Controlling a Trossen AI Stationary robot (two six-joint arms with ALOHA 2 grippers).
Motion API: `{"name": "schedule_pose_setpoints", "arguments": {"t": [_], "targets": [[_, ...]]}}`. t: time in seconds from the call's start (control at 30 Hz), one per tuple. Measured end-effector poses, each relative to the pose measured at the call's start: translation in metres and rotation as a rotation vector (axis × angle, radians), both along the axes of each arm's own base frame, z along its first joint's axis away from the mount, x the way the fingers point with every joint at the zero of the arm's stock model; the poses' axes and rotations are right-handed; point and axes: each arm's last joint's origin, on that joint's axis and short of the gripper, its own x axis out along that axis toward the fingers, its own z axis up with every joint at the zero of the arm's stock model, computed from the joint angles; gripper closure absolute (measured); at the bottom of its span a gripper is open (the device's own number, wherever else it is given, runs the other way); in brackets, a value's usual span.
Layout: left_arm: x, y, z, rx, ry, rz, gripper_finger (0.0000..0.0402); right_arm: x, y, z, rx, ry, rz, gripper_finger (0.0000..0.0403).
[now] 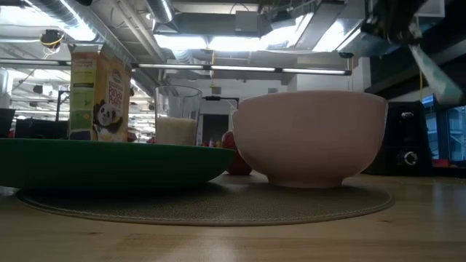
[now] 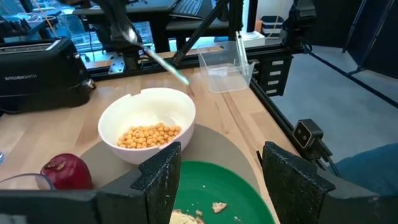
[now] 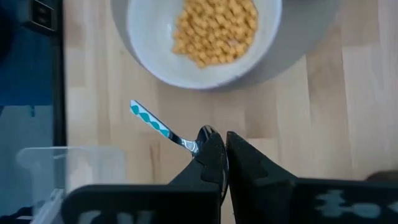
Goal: Arrange a breakfast setting
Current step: Put the blue patterned spoon to the right of the white bowl
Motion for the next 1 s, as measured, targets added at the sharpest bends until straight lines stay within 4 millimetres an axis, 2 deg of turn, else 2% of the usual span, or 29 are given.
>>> {"name": "schedule_pose_setpoints", "arguments": {"t": [0.43,0.7,1.0], "targets": [[0.000,0.000,0.000,-0.002,-0.002,0.000,0.0191,0.004,-0.031,-0.086,0.102,-0.032,0.102,0.0402],[0.000,0.000,0.000,-0.002,-0.003,0.000,0.0191,0.004,-0.052,-0.115,0.091,-0.093,0.161,0.0402],[0.000,0.000,0.000,-0.006,-0.003,0.001,0.0191,0.018,-0.072,-0.147,0.117,-0.100,0.224,0.0402]]}}
